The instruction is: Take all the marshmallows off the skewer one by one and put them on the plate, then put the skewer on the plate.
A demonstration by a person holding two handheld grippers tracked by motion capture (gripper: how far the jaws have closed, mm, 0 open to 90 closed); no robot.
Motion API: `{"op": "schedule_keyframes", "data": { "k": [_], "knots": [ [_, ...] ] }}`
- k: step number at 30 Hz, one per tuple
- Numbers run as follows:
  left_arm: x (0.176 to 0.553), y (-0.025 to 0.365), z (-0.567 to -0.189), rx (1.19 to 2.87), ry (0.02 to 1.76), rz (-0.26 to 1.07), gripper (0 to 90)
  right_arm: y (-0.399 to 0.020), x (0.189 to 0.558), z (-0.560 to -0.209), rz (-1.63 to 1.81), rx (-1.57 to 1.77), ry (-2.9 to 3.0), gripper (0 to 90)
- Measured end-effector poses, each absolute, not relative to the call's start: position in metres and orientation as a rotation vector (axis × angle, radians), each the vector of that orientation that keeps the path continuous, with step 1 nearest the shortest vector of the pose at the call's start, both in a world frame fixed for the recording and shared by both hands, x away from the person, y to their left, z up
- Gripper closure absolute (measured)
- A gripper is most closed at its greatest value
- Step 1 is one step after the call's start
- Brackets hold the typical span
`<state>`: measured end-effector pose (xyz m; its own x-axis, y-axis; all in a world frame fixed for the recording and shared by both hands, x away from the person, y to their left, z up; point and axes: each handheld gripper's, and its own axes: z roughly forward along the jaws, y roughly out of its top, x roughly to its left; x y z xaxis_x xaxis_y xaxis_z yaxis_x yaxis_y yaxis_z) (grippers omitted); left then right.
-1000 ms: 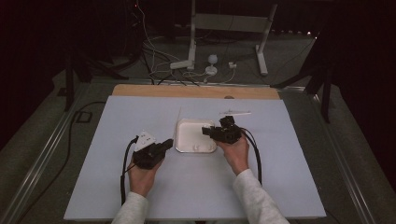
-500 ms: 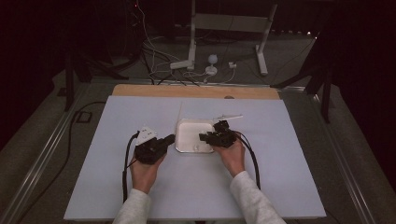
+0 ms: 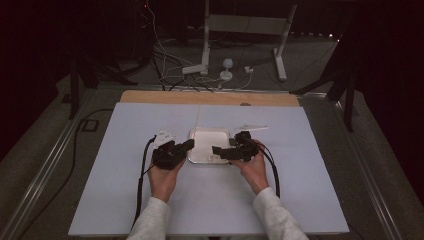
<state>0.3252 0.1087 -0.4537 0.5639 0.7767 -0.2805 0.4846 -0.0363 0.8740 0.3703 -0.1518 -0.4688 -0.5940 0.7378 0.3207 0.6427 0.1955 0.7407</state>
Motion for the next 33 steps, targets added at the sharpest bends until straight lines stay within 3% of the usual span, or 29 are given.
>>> {"op": "schedule_keyframes", "data": {
  "k": [7, 33],
  "knots": [
    [0.331, 0.105, -0.455, 1.67, 1.091, 0.318, 90.0, -0.163, 0.352, -0.462, 1.411, 1.262, 2.333, 3.4],
    [0.357, 0.084, -0.473, 1.689, 1.173, 0.286, 90.0, -0.21, 0.311, -0.459, 1.452, 1.131, 2.288, 0.0]
  ]
}}
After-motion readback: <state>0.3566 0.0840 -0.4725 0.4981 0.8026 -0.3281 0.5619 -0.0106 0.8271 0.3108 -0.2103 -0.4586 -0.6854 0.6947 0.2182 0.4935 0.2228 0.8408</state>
